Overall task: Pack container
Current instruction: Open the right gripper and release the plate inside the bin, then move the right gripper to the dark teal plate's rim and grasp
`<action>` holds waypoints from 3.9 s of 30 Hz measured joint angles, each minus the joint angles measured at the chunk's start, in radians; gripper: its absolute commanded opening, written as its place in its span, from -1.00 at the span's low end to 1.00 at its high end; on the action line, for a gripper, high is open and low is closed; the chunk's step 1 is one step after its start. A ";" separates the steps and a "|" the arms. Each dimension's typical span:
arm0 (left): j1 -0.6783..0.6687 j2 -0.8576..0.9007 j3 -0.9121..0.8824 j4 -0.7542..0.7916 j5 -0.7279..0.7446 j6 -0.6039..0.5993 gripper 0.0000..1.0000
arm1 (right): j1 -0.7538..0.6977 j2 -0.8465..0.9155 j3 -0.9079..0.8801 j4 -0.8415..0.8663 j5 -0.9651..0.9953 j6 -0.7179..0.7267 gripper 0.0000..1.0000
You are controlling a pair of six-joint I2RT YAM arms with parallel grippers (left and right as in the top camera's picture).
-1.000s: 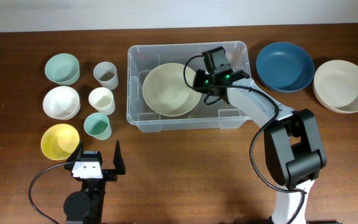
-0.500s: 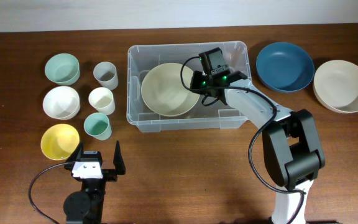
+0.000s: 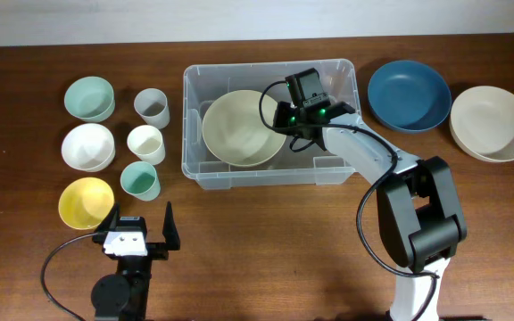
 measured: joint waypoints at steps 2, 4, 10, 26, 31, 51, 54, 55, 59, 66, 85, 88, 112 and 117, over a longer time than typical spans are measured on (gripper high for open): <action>0.000 0.000 0.000 0.000 0.000 0.000 1.00 | 0.000 0.000 0.000 0.000 -0.003 0.000 -0.67; 0.000 0.000 0.000 0.000 0.000 0.000 0.99 | 0.000 0.000 0.001 0.000 -0.008 -0.002 -0.67; 0.000 0.000 0.000 0.000 0.000 0.000 0.99 | 0.000 0.000 0.012 0.000 -0.035 -0.007 -0.67; 0.000 0.000 0.000 0.000 0.000 0.000 0.99 | 0.000 0.000 0.031 -0.027 -0.062 -0.021 0.08; 0.000 0.000 0.000 0.000 0.000 0.000 1.00 | 0.000 -0.002 0.078 -0.108 -0.031 -0.043 0.14; 0.000 0.000 0.000 0.000 0.000 0.000 0.99 | -0.494 -0.303 0.502 -0.712 0.074 -0.025 0.73; 0.000 0.000 0.000 0.000 0.000 0.000 0.99 | -0.574 -0.280 0.451 -0.737 0.058 0.062 0.79; 0.000 0.000 0.000 0.000 0.000 0.000 0.99 | -0.591 -0.269 0.421 -0.725 0.050 0.089 0.78; 0.000 0.000 0.000 0.000 0.000 0.000 0.99 | -0.624 -0.217 0.270 -0.576 -0.002 0.165 0.78; 0.000 0.000 0.000 0.000 0.000 0.000 0.99 | -0.626 -0.187 0.063 -0.356 -0.071 0.324 0.76; 0.000 0.000 0.000 0.000 0.000 0.000 0.99 | -0.626 -0.137 -0.076 -0.203 -0.070 0.549 0.82; 0.000 0.000 0.000 0.000 0.000 0.000 0.99 | -0.626 -0.114 -0.076 -0.192 -0.066 0.562 0.81; 0.000 0.000 0.000 0.000 0.000 0.000 0.99 | -0.626 -0.045 -0.081 -0.130 -0.029 0.573 0.59; 0.000 0.000 0.000 0.000 0.000 0.000 0.99 | -0.626 -0.021 -0.081 -0.131 -0.030 0.571 0.28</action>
